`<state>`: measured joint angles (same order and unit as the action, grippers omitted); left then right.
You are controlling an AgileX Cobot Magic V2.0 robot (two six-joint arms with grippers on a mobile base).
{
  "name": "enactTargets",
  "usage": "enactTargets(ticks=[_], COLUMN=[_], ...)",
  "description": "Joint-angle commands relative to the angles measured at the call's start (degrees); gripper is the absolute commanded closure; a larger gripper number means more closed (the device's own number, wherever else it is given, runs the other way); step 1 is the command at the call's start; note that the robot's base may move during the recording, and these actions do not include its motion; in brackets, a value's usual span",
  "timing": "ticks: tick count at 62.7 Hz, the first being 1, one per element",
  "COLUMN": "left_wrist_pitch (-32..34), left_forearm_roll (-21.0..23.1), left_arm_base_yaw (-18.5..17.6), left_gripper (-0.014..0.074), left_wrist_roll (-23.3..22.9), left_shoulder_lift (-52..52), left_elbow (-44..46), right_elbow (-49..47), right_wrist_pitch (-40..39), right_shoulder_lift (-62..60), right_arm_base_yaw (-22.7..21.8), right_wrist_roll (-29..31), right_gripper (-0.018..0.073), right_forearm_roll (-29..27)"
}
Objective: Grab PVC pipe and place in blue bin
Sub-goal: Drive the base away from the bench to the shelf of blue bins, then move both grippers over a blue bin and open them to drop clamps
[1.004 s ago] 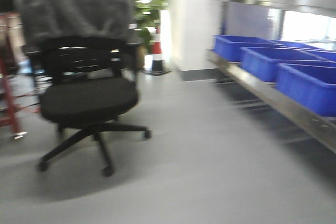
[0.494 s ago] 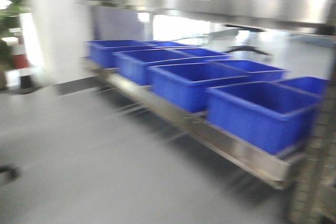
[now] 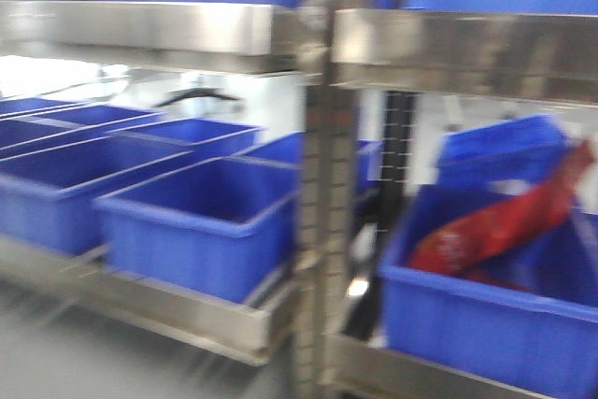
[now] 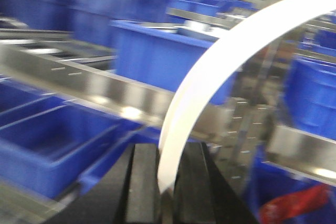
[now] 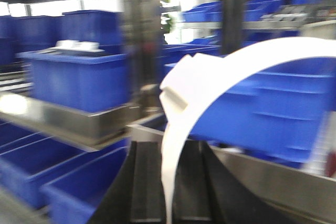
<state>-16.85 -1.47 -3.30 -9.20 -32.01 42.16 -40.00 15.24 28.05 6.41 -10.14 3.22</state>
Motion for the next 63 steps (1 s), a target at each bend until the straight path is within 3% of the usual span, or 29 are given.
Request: enactTargets(ticks=[1, 63], left_wrist_pitch=[1.66, 1.66], left_forearm_roll=[0.38, 0.38], left_arm_base_yaw=[0.23, 0.23], left_gripper=[0.0707, 0.0707], left_wrist_roll=[-0.43, -0.43], left_shoulder_lift=[0.2, 0.2], left_elbow=[-0.06, -0.06], right_elbow=[0.02, 0.02], right_wrist_pitch=[-1.53, -1.53], right_shoulder_lift=[-0.36, -0.36], right_arm_base_yaw=[0.04, 0.04], right_wrist_roll=[0.33, 0.33], right_gripper=[0.0728, 0.0728], right_forearm_roll=[0.19, 0.19])
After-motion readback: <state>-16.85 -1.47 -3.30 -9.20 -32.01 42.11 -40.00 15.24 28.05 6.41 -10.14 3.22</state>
